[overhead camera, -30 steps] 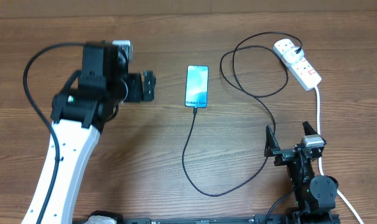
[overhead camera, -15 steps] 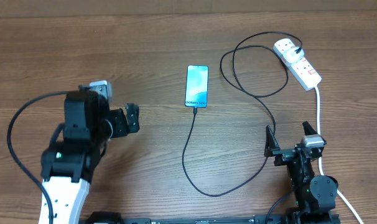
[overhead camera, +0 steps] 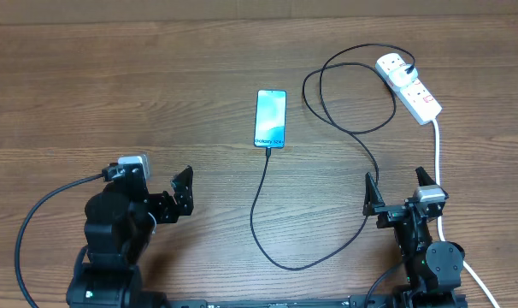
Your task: Plug charger to phone and switch on socket
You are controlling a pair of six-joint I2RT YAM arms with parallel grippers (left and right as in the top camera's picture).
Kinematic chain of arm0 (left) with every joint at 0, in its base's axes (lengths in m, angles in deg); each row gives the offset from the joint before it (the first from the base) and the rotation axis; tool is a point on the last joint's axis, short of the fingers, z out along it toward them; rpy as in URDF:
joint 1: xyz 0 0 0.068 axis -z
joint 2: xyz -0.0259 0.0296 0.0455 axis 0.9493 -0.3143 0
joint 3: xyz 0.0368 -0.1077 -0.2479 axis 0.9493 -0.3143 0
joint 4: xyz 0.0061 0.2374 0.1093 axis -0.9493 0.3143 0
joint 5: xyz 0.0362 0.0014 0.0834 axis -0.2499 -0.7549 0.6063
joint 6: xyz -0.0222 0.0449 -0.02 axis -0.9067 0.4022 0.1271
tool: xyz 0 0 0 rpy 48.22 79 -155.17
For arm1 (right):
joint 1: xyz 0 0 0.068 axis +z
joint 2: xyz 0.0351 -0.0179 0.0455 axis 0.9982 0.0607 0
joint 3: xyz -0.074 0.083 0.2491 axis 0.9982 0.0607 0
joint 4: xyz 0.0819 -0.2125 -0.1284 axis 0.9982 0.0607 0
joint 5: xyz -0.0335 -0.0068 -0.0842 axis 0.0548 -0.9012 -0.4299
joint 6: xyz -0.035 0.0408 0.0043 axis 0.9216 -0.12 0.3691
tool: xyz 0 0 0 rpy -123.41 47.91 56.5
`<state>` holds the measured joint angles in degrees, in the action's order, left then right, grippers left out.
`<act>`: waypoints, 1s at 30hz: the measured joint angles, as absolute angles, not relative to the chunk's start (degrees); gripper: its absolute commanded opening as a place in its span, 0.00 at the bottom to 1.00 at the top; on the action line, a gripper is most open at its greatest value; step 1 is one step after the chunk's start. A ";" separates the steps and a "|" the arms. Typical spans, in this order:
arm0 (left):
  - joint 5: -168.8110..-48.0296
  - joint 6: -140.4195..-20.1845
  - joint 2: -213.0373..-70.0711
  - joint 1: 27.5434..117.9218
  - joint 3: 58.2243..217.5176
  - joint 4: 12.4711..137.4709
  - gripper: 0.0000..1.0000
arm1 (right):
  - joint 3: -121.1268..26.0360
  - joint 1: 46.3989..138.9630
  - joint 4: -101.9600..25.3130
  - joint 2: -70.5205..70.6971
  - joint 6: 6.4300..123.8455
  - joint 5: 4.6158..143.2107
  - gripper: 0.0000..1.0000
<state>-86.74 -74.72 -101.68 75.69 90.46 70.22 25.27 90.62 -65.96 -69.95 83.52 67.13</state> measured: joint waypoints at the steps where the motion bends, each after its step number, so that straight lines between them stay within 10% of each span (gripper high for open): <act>1: -87.24 -74.21 -101.04 75.69 89.50 69.02 1.00 | 25.27 90.62 -65.96 -69.95 83.52 67.10 1.00; 30: -90.24 -71.88 -71.51 75.69 62.46 43.88 1.00 | 25.27 90.62 -65.94 -69.95 83.54 67.13 1.00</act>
